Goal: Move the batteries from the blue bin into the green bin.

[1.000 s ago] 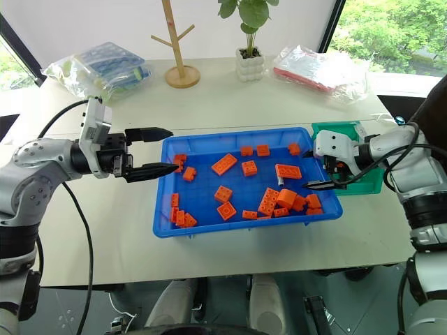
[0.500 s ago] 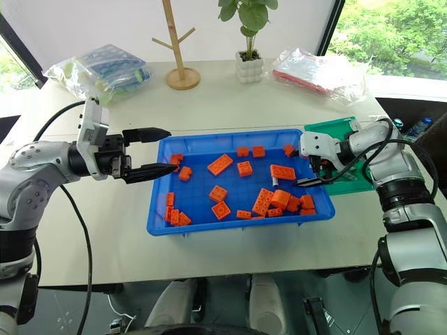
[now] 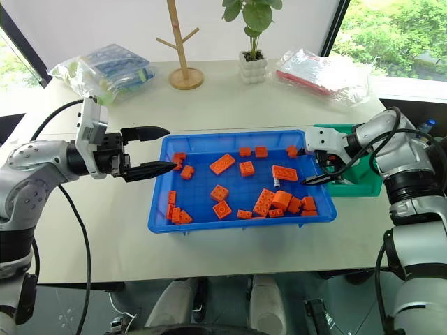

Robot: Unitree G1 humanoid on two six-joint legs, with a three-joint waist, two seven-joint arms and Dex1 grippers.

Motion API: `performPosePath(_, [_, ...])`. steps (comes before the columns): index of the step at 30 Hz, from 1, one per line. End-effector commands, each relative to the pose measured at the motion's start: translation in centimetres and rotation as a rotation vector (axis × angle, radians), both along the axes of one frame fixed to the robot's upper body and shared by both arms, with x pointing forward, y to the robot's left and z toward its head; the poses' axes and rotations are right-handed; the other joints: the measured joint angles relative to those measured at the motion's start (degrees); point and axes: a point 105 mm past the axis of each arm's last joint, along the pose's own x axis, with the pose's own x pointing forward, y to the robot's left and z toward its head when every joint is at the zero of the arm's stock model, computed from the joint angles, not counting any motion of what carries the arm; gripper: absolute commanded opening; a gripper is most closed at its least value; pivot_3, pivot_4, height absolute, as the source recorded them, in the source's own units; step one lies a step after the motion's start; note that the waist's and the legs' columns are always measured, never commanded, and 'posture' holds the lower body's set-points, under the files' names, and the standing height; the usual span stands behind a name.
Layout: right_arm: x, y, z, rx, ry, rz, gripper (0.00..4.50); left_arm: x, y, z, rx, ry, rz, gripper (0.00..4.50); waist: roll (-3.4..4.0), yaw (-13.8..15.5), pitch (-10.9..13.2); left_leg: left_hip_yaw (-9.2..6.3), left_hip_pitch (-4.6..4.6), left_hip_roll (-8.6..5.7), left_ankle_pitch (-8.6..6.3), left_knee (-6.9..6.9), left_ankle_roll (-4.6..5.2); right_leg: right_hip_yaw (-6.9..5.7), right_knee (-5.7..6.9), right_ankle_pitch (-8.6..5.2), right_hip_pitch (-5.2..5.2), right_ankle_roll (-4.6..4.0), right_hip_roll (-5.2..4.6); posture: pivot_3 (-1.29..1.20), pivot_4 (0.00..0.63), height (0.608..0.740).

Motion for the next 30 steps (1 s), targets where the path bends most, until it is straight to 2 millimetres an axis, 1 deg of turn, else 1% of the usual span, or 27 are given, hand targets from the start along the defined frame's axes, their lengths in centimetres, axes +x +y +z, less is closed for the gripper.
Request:
performPosePath(1, [0.2, 0.2, 3.0, 0.015, -0.072, 0.012, 4.42, -0.3, -0.1, 1.3, -0.013, -0.056, -0.009, 4.50, 0.00, -0.04, 0.00, 0.00, 0.00, 0.00, 0.00, -0.01, 0.00, 0.00, 0.00, 0.00, -0.01, 0.00, 0.00, 0.00, 0.150, 0.692])
performPosePath(3, [0.3, 1.2, 3.2, 0.047, -0.065, 0.023, 4.42, -0.2, -0.2, 1.3, -0.015, -0.058, -0.013, 4.50, 0.00, -0.15, 0.00, 0.00, 0.00, 0.01, 0.00, -0.02, 0.00, 0.00, 0.00, 0.01, -0.02, 0.02, 0.01, 0.00, 0.150, 0.692])
performPosePath(5, [0.3, 2.1, 2.6, 0.047, -0.051, 0.050, 4.42, -0.2, -0.3, 1.3, -0.016, -0.059, -0.018, 4.50, 0.00, -0.20, 0.00, 0.00, 0.00, 0.02, 0.00, -0.02, 0.00, 0.00, 0.01, 0.01, -0.03, 0.02, 0.01, 0.00, 0.150, 0.692])
performPosePath(11, [0.6, 3.4, 0.7, 0.040, -0.011, 0.066, 4.42, -0.2, -0.4, 1.2, -0.010, -0.056, -0.023, 4.50, 0.00, -0.10, 0.01, 0.01, 0.00, 0.02, 0.00, -0.03, 0.00, 0.00, 0.01, 0.02, -0.03, 0.03, 0.01, 0.00, 0.150, 0.692])
performPosePath(17, [0.8, 3.7, -1.4, 0.019, 0.035, 0.058, 4.42, -0.4, -0.3, 1.3, -0.005, -0.056, -0.019, 4.50, 0.00, 0.00, 0.01, 0.01, -0.01, 0.00, 0.00, -0.03, 0.00, 0.00, 0.00, 0.02, -0.03, 0.03, 0.01, 0.00, 0.150, 0.692])
performPosePath(26, [1.7, 3.7, -2.7, 0.021, 0.039, 0.009, 4.42, -0.7, -0.1, 1.3, -0.002, -0.061, -0.005, 4.50, -0.02, -0.13, 0.00, 0.00, 0.00, 0.00, 0.00, -0.03, 0.00, 0.00, 0.01, 0.02, -0.02, 0.02, 0.02, 0.00, 0.150, 0.692])
performPosePath(29, [1.5, 3.9, -2.5, 0.027, 0.046, 0.024, 3.64, -0.7, -0.1, 1.4, -0.003, -0.065, -0.003, 4.50, -0.03, -0.11, -0.01, -0.01, 0.00, 0.01, 0.00, -0.03, 0.00, 0.00, 0.01, 0.02, -0.02, 0.02, 0.02, 0.00, 0.150, 0.692])
performPosePath(30, [1.5, 3.9, -2.3, 0.028, 0.046, 0.032, 3.04, -0.6, -0.1, 1.5, -0.004, -0.067, -0.002, 4.50, -0.03, -0.07, -0.01, -0.01, 0.00, 0.00, 0.00, -0.03, 0.00, 0.00, 0.01, 0.02, -0.01, 0.02, 0.02, 0.00, 0.150, 0.692])
